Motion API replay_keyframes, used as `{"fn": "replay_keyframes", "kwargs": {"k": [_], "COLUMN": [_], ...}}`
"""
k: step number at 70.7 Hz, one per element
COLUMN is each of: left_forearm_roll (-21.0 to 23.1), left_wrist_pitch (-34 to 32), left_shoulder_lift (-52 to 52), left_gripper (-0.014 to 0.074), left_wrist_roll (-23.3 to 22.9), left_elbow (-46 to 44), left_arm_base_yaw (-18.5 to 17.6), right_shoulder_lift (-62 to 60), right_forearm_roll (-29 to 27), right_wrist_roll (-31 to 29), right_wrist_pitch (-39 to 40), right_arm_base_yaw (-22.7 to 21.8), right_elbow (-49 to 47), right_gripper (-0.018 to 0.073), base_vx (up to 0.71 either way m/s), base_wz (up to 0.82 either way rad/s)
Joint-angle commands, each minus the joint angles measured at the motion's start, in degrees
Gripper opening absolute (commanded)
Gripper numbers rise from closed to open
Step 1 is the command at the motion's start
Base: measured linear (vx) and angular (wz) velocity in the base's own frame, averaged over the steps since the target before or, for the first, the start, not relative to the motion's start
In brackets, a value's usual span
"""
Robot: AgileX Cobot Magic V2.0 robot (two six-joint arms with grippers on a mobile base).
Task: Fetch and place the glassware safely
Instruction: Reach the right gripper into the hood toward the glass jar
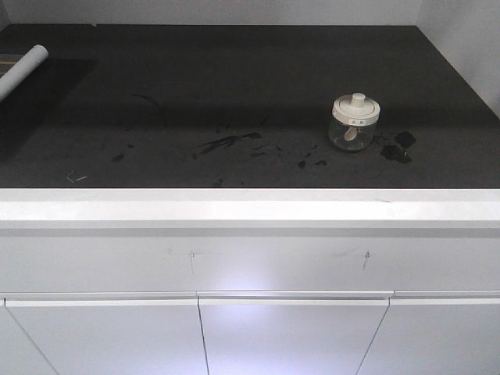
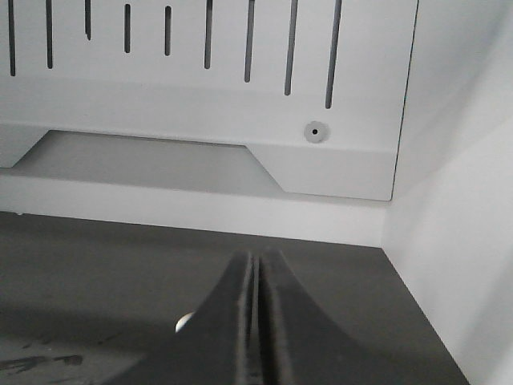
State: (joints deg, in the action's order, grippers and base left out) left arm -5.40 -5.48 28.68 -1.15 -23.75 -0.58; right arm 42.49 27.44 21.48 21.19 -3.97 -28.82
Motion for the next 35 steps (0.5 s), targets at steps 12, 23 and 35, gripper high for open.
{"fn": "replay_keyframes", "kwargs": {"k": [12, 23, 35], "left_forearm_roll": [0.6, 0.7, 1.0], "left_wrist_pitch": [3.8, 12.4, 14.4], "left_shoulder_lift": [-12.1, -19.5, -25.2], "left_gripper": [-0.0007, -0.0007, -0.0007], "left_wrist_roll": [-0.5, -0.5, -0.5], "left_elbow": [7.7, 10.6, 11.0], "left_arm_base_yaw": [-0.3, -0.3, -0.3], "right_shoulder_lift": [-6.7, -9.4, -9.6], "right_forearm_roll": [0.1, 0.5, 1.7], "right_wrist_roll": [0.4, 0.4, 0.4], "right_wrist_pitch": [3.4, 2.7, 2.1], "right_arm_base_yaw": [-0.3, -0.3, -0.3], "right_elbow": [3.1, 4.8, 4.9], "right_gripper": [-0.0001, -0.0001, -0.0001], "base_vx": [0.00, 0.00, 0.00], "base_wz": [0.00, 0.00, 0.00]}}
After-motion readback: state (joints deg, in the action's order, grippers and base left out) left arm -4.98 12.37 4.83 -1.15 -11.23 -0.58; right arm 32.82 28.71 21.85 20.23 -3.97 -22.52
